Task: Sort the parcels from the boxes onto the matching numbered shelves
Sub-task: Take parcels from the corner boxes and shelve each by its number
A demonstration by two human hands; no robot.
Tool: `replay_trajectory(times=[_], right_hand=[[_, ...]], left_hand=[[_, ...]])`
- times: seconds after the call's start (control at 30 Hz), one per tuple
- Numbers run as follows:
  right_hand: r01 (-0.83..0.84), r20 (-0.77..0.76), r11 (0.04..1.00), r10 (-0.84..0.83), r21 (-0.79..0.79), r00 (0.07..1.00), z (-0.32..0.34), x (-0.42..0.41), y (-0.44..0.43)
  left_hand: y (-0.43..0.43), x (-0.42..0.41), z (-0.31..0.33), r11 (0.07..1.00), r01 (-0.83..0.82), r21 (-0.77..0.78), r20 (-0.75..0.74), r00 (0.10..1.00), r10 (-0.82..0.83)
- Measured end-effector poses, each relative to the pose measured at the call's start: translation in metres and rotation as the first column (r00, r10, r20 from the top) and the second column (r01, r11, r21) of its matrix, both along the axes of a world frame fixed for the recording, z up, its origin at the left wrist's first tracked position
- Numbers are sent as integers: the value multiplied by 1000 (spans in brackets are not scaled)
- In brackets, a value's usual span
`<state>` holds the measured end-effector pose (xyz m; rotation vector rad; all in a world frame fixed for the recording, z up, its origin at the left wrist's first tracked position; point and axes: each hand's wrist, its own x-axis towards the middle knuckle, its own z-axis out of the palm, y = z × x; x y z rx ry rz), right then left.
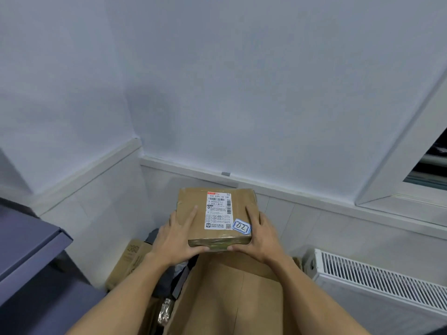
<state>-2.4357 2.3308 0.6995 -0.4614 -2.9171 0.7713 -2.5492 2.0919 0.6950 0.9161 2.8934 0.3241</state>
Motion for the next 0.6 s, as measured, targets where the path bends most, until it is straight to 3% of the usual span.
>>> replay_trajectory(times=[0.6], right_hand=[[-228, -39, 974, 228, 14, 973, 24, 56, 45]], left_hand=[[23, 116, 35, 978, -210, -17, -54, 977, 209]])
